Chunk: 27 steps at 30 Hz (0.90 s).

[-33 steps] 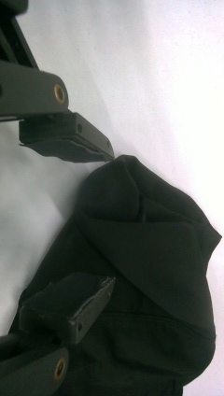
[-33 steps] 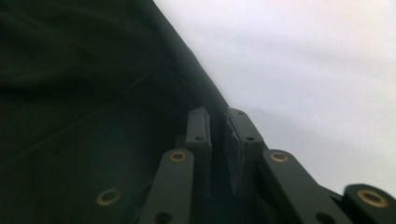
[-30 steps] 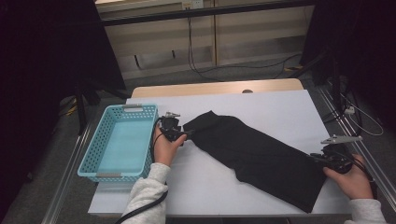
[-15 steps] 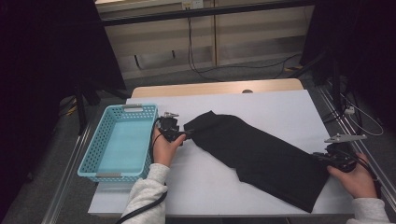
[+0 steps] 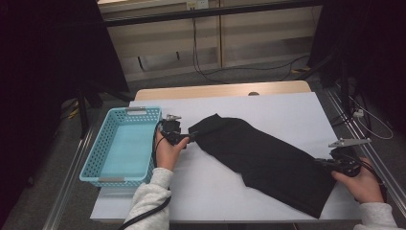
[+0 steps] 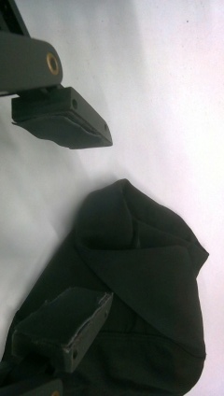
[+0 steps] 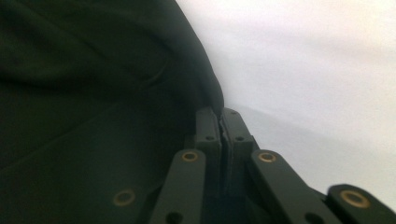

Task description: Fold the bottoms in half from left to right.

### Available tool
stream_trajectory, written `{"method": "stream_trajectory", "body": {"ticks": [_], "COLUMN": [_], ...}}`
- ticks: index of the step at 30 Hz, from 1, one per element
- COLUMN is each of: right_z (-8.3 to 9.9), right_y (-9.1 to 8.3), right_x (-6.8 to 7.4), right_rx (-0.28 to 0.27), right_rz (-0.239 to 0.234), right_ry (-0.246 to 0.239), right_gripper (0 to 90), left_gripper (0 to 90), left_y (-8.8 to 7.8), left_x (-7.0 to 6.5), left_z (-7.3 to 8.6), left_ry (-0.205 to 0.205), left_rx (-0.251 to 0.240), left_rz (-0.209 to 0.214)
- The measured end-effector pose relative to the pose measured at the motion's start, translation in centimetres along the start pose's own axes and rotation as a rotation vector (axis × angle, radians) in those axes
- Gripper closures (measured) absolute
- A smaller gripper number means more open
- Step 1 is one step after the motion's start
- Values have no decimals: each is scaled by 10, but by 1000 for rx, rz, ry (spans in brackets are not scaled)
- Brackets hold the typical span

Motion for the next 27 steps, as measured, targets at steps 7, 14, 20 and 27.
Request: {"method": "stream_trajectory", "body": {"ticks": [7, 14, 20, 27], "right_z": [5, 2, -7, -19], "right_y": [-6, -5, -5, -2], "right_x": [-11, -11, -3, 12], "right_rx": [21, -14, -67, -101], "right_rz": [56, 78, 72, 36], "right_ry": [25, -21, -19, -40], "right_gripper": [890, 713, 482, 410], "left_gripper": [202, 198, 211, 482], "left_y": [2, 13, 21, 22], "left_x": [2, 1, 2, -4], "left_z": [0, 1, 2, 1], "left_ry": [2, 17, 26, 13], "left_rx": [4, 19, 24, 36], "left_rz": [-2, -1, -14, 8]}}
Point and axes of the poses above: each handheld gripper's, and its own axes: y roughly forward along the jaws, z roughly out of its underside, x roughly to its left, the point moved 2 cm from there along y, roughly forward along the jaws, and after that the axes turned 13 degrees about -y, right-handed, at the moved point
